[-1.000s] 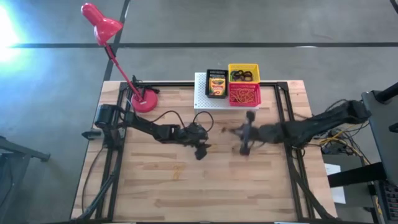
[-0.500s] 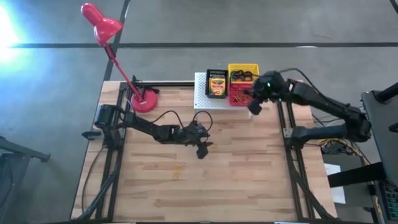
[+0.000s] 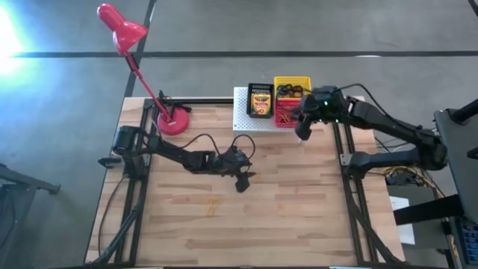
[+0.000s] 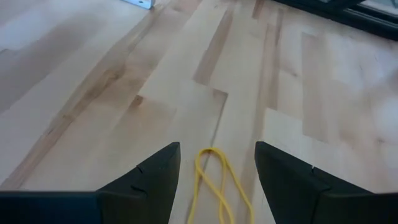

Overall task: Pick & Place Office Desk Supplies
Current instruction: Put the black rubber band into the red basket on the shelf, then put the yellow rubber band into the red basket on the shelf

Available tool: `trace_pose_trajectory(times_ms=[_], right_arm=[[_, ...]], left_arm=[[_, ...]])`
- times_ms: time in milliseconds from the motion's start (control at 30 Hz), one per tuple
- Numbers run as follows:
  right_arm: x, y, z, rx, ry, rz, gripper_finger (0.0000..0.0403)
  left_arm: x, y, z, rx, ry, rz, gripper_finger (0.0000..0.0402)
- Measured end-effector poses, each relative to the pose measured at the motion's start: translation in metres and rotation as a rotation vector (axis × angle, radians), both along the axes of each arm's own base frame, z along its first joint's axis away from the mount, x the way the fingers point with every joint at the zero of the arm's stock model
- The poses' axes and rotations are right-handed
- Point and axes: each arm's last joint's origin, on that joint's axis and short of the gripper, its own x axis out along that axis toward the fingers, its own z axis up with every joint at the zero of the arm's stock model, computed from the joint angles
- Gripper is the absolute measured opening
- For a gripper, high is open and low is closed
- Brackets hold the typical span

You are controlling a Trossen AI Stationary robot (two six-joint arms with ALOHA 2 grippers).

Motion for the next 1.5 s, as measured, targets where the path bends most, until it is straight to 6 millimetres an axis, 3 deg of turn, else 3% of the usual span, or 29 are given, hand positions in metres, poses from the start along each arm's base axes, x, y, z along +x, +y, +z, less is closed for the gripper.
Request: trace_pose_trajectory(times_ms=[200,333,467,667,800,933,1300,1500], right_arm=[[0.011,0.028,-0.03,-0.046,-0.101,0.13,0.0104],[0.016,0.034,-0.049,-0.205,-0.061,0.0,0.0093],[0.015,0.028,-0.045,-0.35,-0.021,-0.11,0.0072],[0.01,0.013,-0.024,-0.388,-0.01,-0.165,0.0027],[0.006,0.006,-0.017,-0.374,0.034,-0.164,0.0018],[0.005,0.001,-0.012,-0.296,0.052,-0.12,0.0049],[0.006,-0.022,-0.003,-0.063,0.091,-0.059,0.0188],[0.009,-0.037,0.008,0.018,0.139,-0.035,0.0234]], left_arm=[[-0.006,-0.016,0.026,0.022,-0.06,-0.023,0.0216],[-0.012,-0.022,0.041,0.099,-0.075,0.013,0.0216],[-0.015,-0.022,0.047,0.133,-0.076,0.049,0.0216],[-0.015,-0.02,0.046,0.135,-0.075,0.06,0.0216],[-0.015,-0.017,0.046,0.145,-0.073,0.081,0.0216],[-0.015,-0.018,0.046,0.147,-0.074,0.083,0.0216],[-0.015,-0.017,0.045,0.143,-0.071,0.086,0.0216],[-0.015,-0.017,0.045,0.142,-0.071,0.087,0.0216]])
